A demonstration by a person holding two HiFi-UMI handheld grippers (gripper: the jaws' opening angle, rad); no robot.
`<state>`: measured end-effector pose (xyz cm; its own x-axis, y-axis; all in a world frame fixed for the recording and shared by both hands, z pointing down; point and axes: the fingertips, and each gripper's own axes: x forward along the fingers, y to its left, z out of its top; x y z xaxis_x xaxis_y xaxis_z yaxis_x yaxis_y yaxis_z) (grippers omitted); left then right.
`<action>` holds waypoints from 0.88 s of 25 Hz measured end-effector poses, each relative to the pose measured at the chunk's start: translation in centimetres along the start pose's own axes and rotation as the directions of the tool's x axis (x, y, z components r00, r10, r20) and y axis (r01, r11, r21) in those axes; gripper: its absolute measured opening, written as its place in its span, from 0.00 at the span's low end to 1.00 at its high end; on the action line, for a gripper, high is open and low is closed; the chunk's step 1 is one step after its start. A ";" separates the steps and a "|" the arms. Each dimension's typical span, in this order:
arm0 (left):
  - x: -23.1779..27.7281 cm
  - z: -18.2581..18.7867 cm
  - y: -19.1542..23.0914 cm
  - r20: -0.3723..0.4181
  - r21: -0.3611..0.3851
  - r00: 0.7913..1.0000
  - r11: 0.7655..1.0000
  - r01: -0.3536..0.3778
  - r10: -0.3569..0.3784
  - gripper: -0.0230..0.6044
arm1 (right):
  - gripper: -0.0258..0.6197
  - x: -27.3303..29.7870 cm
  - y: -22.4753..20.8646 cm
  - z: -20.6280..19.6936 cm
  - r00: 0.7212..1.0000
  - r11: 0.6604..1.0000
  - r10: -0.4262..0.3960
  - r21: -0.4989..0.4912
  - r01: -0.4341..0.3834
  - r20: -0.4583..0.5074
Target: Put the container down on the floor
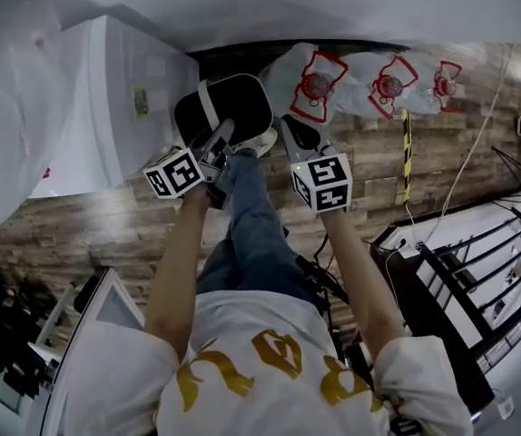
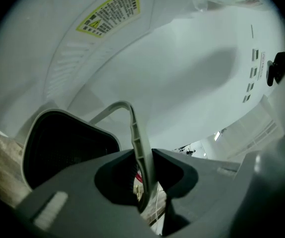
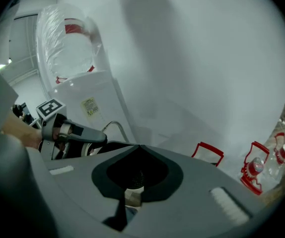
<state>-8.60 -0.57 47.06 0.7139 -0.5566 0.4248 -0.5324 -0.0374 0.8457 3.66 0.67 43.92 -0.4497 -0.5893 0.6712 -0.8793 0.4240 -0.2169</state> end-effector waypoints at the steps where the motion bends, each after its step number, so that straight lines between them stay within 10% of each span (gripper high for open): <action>1: 0.4 0.1 0.6 0.001 0.004 1.000 1.000 -0.003 0.003 0.17 | 0.08 0.6 0.1 -0.3 1.000 1.000 0.007 -0.023 -0.007 -0.011; 22: 6.7 -4.5 13.3 -0.018 -0.126 0.994 0.986 -0.110 0.108 0.16 | 0.08 10.5 0.5 -10.7 0.980 0.990 0.122 -0.054 -0.132 -0.158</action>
<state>-8.85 -1.06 62.64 0.6601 -0.5427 0.5194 -0.5456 0.1289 0.8281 0.21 2.04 58.40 -0.5233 -0.4170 0.7431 -0.8026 0.5343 -0.2653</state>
